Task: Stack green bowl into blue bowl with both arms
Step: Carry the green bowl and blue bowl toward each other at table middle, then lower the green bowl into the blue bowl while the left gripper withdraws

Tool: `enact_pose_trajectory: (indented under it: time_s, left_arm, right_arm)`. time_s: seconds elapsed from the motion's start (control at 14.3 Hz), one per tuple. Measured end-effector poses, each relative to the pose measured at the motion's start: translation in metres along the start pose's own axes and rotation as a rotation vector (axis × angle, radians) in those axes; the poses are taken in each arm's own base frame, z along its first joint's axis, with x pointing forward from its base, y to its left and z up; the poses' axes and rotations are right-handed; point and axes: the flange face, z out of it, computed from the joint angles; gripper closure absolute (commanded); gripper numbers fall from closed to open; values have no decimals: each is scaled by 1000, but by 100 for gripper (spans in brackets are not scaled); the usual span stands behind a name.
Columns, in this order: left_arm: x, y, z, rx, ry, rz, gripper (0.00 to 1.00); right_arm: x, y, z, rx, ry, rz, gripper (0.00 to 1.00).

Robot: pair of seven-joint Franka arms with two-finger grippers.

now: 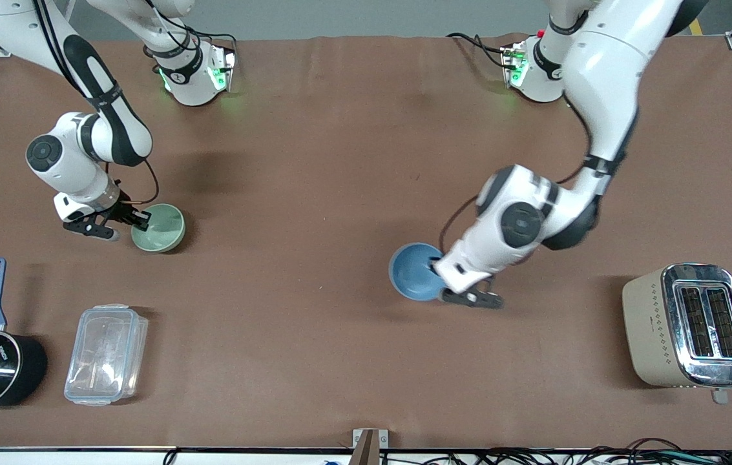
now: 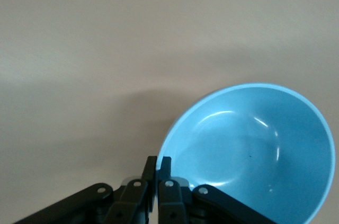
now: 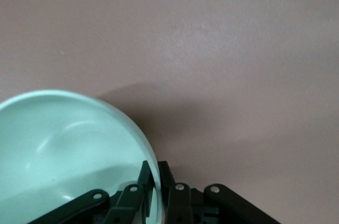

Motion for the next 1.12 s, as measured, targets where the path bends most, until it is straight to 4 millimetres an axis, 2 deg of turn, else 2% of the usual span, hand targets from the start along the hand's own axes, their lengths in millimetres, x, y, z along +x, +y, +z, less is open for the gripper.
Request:
enact_pose_trajectory:
  time_s: [0.14, 0.21, 0.28, 0.42, 0.49, 0.56, 0.63, 0.77, 0.84, 0.98, 1.12]
  left_arm:
    - [-27, 59, 33, -9, -15, -27, 99]
    - [-37, 82, 50, -22, -11, -40, 98]
    - [-44, 96, 65, -34, -5, -48, 92]
    - [-46, 102, 86, -44, -7, -50, 63]
    - [-43, 99, 89, -42, -5, -55, 35]
    - [-39, 94, 89, -39, 0, -61, 1]
    - [-34, 91, 85, -39, 9, -66, 0]
    - [-20, 87, 66, -47, 45, -71, 0]
    - [-12, 85, 46, -47, 66, -76, 0]
    - [8, 69, -13, -19, 88, -103, 0]
    - [24, 40, -84, 17, 109, -143, 0]
  right_arm:
    - [11, -3, -18, -1, -35, -5, 100]
    - [20, -5, -34, -2, -55, -5, 100]
    - [31, -9, -54, 3, -63, -6, 100]
    - [47, -33, -94, 42, -76, -4, 100]
    - [52, -49, -111, 73, -92, 0, 100]
    - [56, -65, -125, 106, -110, 9, 100]
    - [59, -85, -137, 131, -123, 24, 100]
    - [58, -134, -154, 144, -121, 65, 100]
    - [53, -163, -162, 145, -116, 87, 100]
    - [37, -228, -178, 153, -104, 131, 100]
    - [18, -292, -191, 164, -99, 173, 100]
